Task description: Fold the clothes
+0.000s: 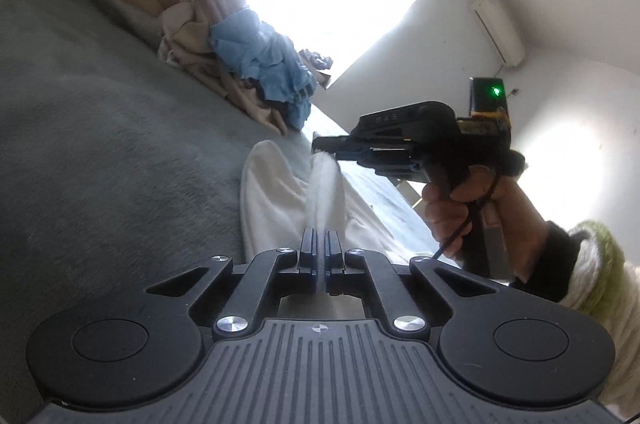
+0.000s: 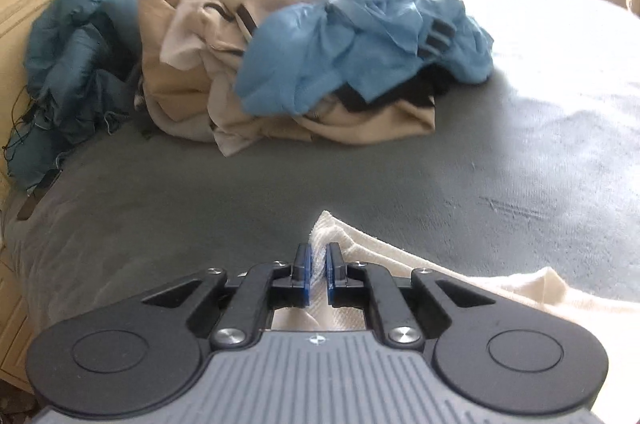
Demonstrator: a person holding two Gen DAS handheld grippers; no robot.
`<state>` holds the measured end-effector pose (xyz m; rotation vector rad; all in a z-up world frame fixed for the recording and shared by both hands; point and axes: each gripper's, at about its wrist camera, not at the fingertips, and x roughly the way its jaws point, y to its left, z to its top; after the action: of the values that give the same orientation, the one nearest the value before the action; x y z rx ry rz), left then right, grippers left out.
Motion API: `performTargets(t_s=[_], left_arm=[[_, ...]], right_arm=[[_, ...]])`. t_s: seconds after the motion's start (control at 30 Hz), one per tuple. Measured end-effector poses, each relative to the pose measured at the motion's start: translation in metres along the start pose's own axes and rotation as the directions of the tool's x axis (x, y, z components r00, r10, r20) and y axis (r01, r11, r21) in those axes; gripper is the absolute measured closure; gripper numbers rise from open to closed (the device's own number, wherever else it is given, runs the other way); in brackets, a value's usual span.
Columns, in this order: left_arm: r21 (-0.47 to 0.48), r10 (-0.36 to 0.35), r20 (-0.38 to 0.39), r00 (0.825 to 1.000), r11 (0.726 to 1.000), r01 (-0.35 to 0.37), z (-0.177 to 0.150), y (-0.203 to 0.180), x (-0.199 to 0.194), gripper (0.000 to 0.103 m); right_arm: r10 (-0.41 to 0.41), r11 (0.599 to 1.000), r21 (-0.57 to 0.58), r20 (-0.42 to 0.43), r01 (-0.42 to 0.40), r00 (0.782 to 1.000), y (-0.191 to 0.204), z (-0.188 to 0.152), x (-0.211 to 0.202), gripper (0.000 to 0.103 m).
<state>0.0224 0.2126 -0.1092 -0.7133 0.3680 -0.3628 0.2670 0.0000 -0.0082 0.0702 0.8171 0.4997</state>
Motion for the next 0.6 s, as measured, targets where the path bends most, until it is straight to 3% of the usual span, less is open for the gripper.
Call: performTargets(t_s=[0.17,0.37,0.47,0.5,0.6], left_arm=[[-0.075,0.007,-0.004,1.000,0.997,-0.007,0.000,0.012,-0.005,0.102],[-0.099,0.030,-0.037,0.999,0.995,-0.033,-0.004,0.021,-0.004,0.102],[-0.100,0.041,-0.049,0.998,0.994,-0.046,-0.003,0.021,-0.004,0.100],[-0.101,0.048,-0.051,0.998,0.993,-0.053,-0.002,0.020,-0.005,0.099],[-0.090,0.088,-0.048,0.995,0.992,-0.092,-0.001,0.015,-0.010,0.095]], right_arm=[[0.034,0.999,0.000,0.012,-0.034,0.999,-0.001,-0.001,0.014,0.095],[0.056,0.998,0.004,-0.019,-0.056,0.998,-0.005,-0.015,0.043,0.095],[0.101,0.993,0.061,-0.006,-0.101,0.995,-0.013,-0.017,0.049,0.090],[0.131,0.985,0.110,0.000,-0.131,0.991,-0.020,-0.015,0.048,0.085],[0.193,0.951,0.235,0.057,-0.201,0.979,-0.038,-0.010,0.032,0.081]])
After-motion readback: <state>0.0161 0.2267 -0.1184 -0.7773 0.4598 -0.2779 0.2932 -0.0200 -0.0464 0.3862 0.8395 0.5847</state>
